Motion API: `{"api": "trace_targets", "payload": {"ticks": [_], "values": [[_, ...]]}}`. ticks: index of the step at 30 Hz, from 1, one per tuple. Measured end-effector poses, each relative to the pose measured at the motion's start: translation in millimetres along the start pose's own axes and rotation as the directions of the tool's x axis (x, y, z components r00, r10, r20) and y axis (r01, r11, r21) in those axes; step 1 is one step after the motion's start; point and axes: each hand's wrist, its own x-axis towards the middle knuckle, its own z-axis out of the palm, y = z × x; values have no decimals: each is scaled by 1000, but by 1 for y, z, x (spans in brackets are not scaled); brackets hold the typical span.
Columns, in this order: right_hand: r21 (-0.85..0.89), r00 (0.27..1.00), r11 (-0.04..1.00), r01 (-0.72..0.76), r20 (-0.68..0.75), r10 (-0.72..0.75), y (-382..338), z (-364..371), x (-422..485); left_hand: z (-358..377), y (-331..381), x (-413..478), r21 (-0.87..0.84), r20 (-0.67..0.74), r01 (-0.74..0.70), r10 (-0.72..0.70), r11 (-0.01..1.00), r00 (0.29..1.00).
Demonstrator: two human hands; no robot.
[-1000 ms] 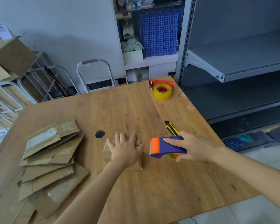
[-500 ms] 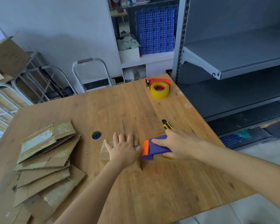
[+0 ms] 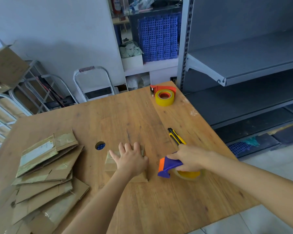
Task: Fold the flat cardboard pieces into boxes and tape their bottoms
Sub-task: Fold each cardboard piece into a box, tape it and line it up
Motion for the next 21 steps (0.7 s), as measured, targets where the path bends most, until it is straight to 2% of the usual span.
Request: {"api": "trace_targets", "payload": {"ticks": [4,7,13,15,18,21], "values": [[159,986,986,-42,-151,67,5,10,-5,1,17,3,-5,11,75,-75,997,997],[277,952,955,-104,-249,176,7,18,-6,5,29,2,26,-42,117,-116,993,992],[448,897,872,-198,-277,345,1,48,-10,16,28,6,47,-204,92,-80,995,976],[466,889,861,-205,-278,363,-8,58,-11,16,28,5,17,-221,78,-73,997,973],[468,884,858,-212,-283,373,-20,63,-11,15,22,9,-47,-174,19,-27,999,984],[461,870,856,-234,-293,396,-25,61,-13,1,8,4,-271,-186,-69,18,960,982]]}}
